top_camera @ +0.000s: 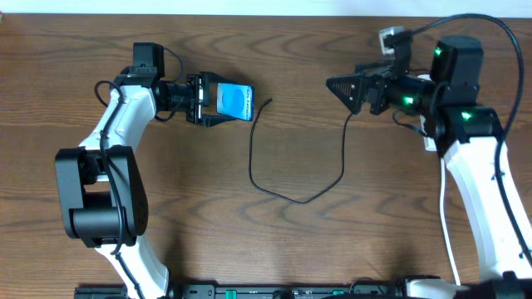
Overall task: Plug charger to phone and switch on socket
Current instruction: 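Move the right gripper toward the phone held by the left gripper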
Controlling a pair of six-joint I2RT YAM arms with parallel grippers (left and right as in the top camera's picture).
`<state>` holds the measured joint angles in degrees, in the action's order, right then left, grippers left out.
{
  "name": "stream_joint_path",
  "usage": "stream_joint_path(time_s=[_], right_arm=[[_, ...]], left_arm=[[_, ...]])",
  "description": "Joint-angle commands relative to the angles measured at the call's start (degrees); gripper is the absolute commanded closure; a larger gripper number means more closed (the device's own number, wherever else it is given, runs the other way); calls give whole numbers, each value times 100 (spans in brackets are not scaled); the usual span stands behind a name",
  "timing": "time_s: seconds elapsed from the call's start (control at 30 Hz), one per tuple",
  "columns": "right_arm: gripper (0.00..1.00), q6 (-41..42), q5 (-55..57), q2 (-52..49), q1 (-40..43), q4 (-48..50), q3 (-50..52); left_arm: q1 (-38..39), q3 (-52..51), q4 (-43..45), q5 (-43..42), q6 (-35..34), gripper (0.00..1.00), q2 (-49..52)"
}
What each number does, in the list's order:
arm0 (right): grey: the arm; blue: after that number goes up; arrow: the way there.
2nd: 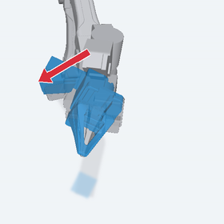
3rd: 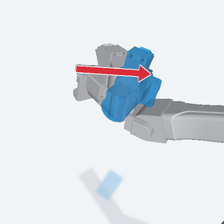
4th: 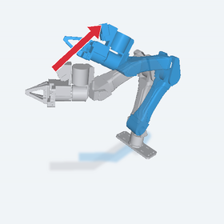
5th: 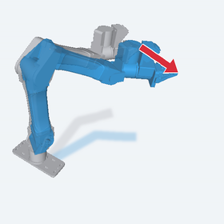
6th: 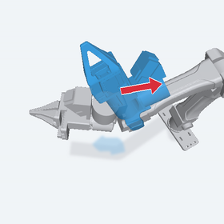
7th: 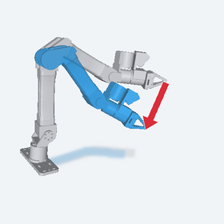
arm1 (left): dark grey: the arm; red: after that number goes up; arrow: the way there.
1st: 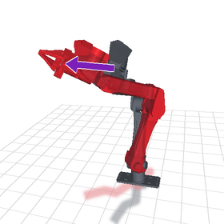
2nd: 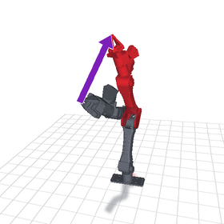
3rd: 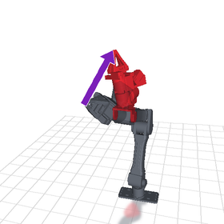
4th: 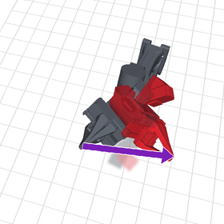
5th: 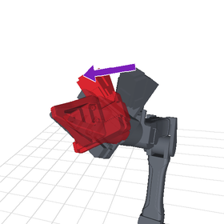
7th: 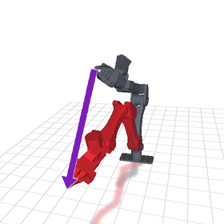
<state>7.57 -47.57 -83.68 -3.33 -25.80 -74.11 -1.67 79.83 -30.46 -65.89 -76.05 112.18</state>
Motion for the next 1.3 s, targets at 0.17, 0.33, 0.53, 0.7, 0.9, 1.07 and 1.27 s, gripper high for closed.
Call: stream_joint_path(time_s=[0.17, 0.33, 0.53, 0.7, 0.9, 1.07, 1.27], right_arm=[[1, -208, -28, -599, -68, -59, -581], [1, -203, 50, -603, -63, -79, -579], [1, 74, 79, -723, -282, -57, -579], [14, 195, 538, -1021, -761, -59, -579], [15, 546, 1088, -1338, -1353, -50, -579], [20, 837, 1453, -1473, -1781, 92, -579], [24, 1602, 2022, -1506, -2138, 219, -579]], left_arm=[[-31, 13, 15, -87, 188, 42, -129], [-28, 13, 15, 153, 214, 42, -129], [15, 13, 9, 601, 444, 42, -129], [74, 13, -7, 1239, 444, 42, -129], [136, 13, -7, 1703, 439, 42, -129], [208, 13, -2, 1895, 415, 42, -129], [275, 13, -2, 1967, 116, 42, -129]])
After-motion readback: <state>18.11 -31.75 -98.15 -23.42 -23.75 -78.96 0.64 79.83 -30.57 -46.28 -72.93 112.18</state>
